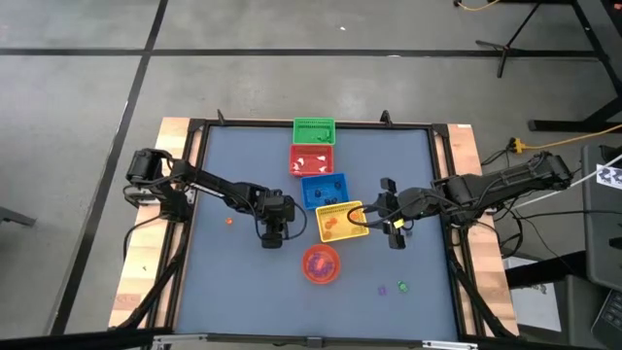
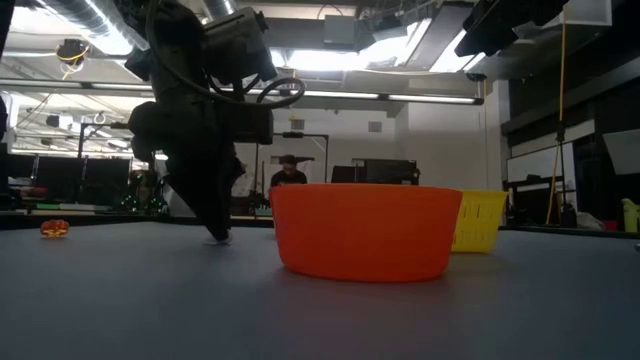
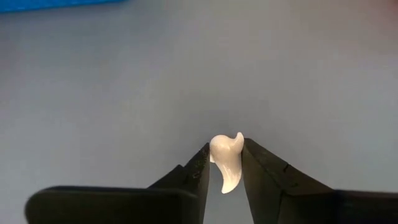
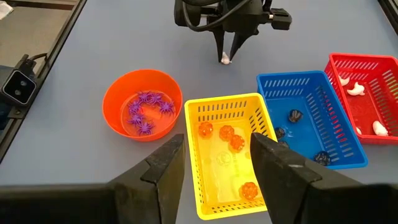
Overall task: Sort Halloween decoration
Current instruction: Put the white ghost toy into the red bin
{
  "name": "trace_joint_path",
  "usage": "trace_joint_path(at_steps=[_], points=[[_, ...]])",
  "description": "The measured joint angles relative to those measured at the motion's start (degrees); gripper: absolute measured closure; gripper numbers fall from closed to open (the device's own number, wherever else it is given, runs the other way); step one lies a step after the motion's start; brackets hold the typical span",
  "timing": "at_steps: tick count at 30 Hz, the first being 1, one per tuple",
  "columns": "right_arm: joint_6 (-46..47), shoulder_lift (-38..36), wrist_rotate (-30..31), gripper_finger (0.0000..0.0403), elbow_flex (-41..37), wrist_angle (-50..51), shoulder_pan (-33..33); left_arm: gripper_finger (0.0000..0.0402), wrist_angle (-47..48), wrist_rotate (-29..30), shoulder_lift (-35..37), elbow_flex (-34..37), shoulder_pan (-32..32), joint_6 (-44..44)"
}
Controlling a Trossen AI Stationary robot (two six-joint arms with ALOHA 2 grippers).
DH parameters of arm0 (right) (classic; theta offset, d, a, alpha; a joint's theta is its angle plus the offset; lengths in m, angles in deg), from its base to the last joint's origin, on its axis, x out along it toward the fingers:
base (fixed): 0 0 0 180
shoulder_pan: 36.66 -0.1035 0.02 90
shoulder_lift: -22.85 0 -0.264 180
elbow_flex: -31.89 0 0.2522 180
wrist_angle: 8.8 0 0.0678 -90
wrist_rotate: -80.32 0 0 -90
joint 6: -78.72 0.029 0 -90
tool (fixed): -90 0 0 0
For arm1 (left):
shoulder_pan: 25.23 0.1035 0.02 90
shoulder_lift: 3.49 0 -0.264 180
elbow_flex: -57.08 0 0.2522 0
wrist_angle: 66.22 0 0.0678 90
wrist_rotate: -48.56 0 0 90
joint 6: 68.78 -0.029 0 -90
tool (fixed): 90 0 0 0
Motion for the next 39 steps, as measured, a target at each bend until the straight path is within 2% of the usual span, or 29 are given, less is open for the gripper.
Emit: trace_joint_path(at_steps=[24, 34, 39], points=[[0.00, 0.00, 0.00, 0.0221, 0.00, 0.04, 0.00, 0.0336, 0.39, 0.07, 0.06, -1.16, 0.18, 0.01], [0.01, 0.00, 0.00, 0.0221, 0.00, 0.02, 0.00, 0.0336, 4.44, 0.10, 0.06, -7.40, 3.30, -0.62], [0.01, 0.00, 0.00, 0.0221, 0.00, 0.04, 0.00, 0.0336, 5.59, 1.11, 0.10, -11.61, 6.24, -4.67]])
